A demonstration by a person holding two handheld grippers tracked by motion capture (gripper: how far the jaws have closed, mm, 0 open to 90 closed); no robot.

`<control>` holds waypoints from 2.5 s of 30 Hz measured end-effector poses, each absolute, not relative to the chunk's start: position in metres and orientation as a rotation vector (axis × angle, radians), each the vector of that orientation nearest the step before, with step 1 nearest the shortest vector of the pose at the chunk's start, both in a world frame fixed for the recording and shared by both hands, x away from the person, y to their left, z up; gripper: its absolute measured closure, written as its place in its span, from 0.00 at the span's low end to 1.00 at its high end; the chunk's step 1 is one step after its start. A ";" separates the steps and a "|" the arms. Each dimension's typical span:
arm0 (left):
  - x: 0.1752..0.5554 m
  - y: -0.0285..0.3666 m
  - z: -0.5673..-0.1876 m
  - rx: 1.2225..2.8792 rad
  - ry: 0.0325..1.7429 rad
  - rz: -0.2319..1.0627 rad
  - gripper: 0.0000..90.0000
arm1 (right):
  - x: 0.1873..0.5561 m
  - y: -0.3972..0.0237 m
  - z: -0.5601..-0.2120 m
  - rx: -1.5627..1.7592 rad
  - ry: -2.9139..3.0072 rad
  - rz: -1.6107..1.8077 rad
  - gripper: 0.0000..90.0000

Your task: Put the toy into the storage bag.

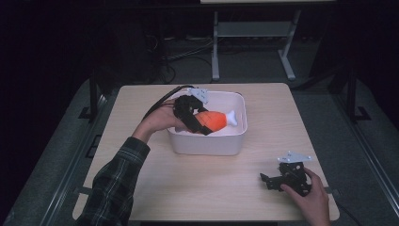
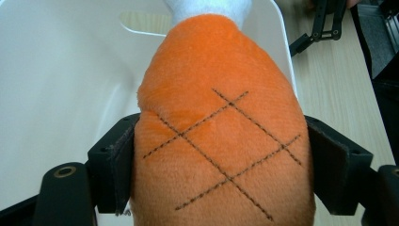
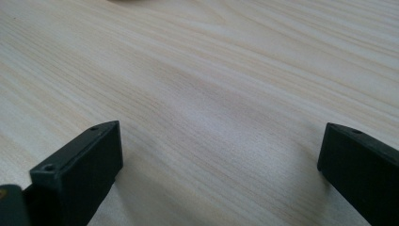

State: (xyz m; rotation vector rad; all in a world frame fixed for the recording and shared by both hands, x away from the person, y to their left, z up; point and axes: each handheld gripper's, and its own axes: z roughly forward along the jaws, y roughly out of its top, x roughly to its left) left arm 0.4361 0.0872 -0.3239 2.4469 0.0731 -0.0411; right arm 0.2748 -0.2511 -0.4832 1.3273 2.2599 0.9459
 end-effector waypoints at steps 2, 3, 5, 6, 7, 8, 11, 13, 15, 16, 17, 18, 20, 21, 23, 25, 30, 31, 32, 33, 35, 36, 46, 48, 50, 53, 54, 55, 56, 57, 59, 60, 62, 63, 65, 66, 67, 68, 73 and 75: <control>0.436 0.087 -0.324 2.447 0.071 -0.040 0.23 | 0.275 -0.251 -0.483 1.328 2.260 0.946 0.00; 0.436 0.088 -0.324 2.448 0.072 -0.039 0.23 | 0.275 -0.251 -0.483 1.327 2.260 0.946 0.00; 0.436 0.088 -0.324 2.448 0.076 -0.040 0.22 | 0.275 -0.251 -0.483 1.328 2.260 0.946 0.00; 0.437 0.088 -0.324 2.451 0.074 -0.037 0.22 | 0.275 -0.251 -0.483 1.328 2.260 0.946 0.00; 0.437 0.088 -0.324 2.451 0.077 -0.037 0.21 | 0.275 -0.251 -0.483 1.328 2.260 0.946 0.00; 0.437 0.088 -0.324 2.452 0.081 -0.037 0.20 | 0.275 -0.251 -0.483 1.328 2.260 0.946 0.00; 0.437 0.088 -0.324 2.456 0.082 -0.036 0.20 | 0.275 -0.251 -0.483 1.328 2.260 0.946 0.00; 0.438 0.089 -0.324 2.454 0.080 -0.039 0.20 | 0.275 -0.251 -0.483 1.328 2.260 0.946 0.00; 0.438 0.089 -0.324 2.454 0.082 -0.034 0.19 | 0.275 -0.251 -0.483 1.328 2.260 0.946 0.00; 0.438 0.089 -0.324 2.455 0.082 -0.034 0.19 | 0.275 -0.251 -0.483 1.328 2.260 0.946 0.00; 0.438 0.089 -0.324 2.454 0.083 -0.034 0.19 | 0.275 -0.251 -0.483 1.328 2.260 0.946 0.00; 0.438 0.089 -0.324 2.452 0.085 -0.034 0.18 | 0.275 -0.251 -0.483 1.328 2.260 0.946 0.00; 0.438 0.089 -0.324 2.447 0.085 -0.027 0.17 | 0.275 -0.251 -0.483 1.326 2.260 0.943 0.00; 0.438 0.089 -0.323 2.443 0.082 -0.027 0.16 | 0.275 -0.251 -0.483 1.326 2.260 0.943 0.00; 0.437 0.089 -0.322 2.429 0.087 -0.026 0.16 | 0.275 -0.251 -0.483 1.325 2.260 0.943 0.00; 0.437 0.090 -0.320 2.426 0.087 -0.023 0.16 | 0.275 -0.251 -0.483 1.325 2.260 0.943 0.00; 0.437 0.092 -0.318 2.414 0.095 -0.028 0.16 | 0.275 -0.251 -0.483 1.328 2.259 0.943 0.00; 0.436 0.092 -0.317 2.414 0.096 -0.030 0.16 | 0.275 -0.251 -0.483 1.327 2.259 0.943 0.00; 0.435 0.093 -0.316 2.415 0.102 -0.030 0.16 | 0.275 -0.251 -0.483 1.328 2.259 0.944 0.00; 0.435 0.093 -0.316 2.410 0.098 -0.030 0.16 | 0.275 -0.251 -0.483 1.329 2.259 0.946 0.00; 0.432 0.094 -0.313 2.411 0.099 -0.030 0.16 | 0.275 -0.251 -0.483 1.326 2.260 0.945 0.00; 0.432 0.094 -0.312 2.415 0.096 -0.024 0.16 | 0.275 -0.251 -0.483 1.326 2.261 0.945 0.00; 0.423 0.105 -0.299 2.394 0.171 0.032 0.16 | 0.275 -0.251 -0.483 1.327 2.260 0.945 0.00; 0.420 0.108 -0.297 2.376 0.188 0.043 0.16 | 0.275 -0.251 -0.483 1.327 2.260 0.945 0.00; 0.419 0.112 -0.297 2.355 0.211 0.047 0.16 | 0.275 -0.251 -0.483 1.327 2.260 0.945 0.00; 0.417 0.117 -0.297 2.366 0.248 0.083 0.16 | 0.275 -0.251 -0.483 1.326 2.260 0.945 0.00; 0.416 0.119 -0.297 2.358 0.266 0.092 0.16 | 0.275 -0.251 -0.483 1.327 2.260 0.945 0.00; 0.416 0.121 -0.298 2.344 0.285 0.099 0.16 | 0.275 -0.251 -0.483 1.327 2.260 0.945 0.00; 0.416 0.123 -0.298 2.340 0.297 0.105 0.16 | 0.275 -0.251 -0.483 1.327 2.260 0.945 0.00; 0.415 0.124 -0.298 2.330 0.309 0.110 0.16 | 0.275 -0.251 -0.483 1.327 2.261 0.945 0.00; 0.414 0.127 -0.299 2.341 0.319 0.120 0.16 | 0.275 -0.251 -0.483 1.327 2.260 0.945 0.00; 0.413 0.129 -0.299 2.345 0.325 0.128 0.16 | 0.275 -0.251 -0.483 1.327 2.260 0.945 0.00; 0.412 0.132 -0.299 2.346 0.340 0.145 0.16 | 0.275 -0.251 -0.483 1.327 2.260 0.945 0.00; 0.412 0.133 -0.299 2.345 0.342 0.150 0.16 | 0.275 -0.251 -0.483 1.327 2.260 0.945 0.00; 0.411 0.136 -0.300 2.341 0.360 0.158 0.16 | 0.275 -0.251 -0.483 1.327 2.260 0.945 0.00; 0.411 0.138 -0.300 2.335 0.369 0.159 0.16 | 0.275 -0.251 -0.483 1.327 2.260 0.945 0.00; 0.411 0.140 -0.301 2.329 0.373 0.160 0.16 | 0.275 -0.251 -0.483 1.327 2.260 0.945 0.00; 0.409 0.142 -0.302 2.318 0.388 0.163 0.16 | 0.275 -0.251 -0.483 1.327 2.260 0.944 0.00; 0.405 0.150 -0.304 2.315 0.412 0.175 0.16 | 0.275 -0.251 -0.483 1.326 2.260 0.944 0.00; 0.403 0.153 -0.305 2.314 0.422 0.180 0.16 | 0.275 -0.251 -0.483 1.329 2.259 0.945 0.00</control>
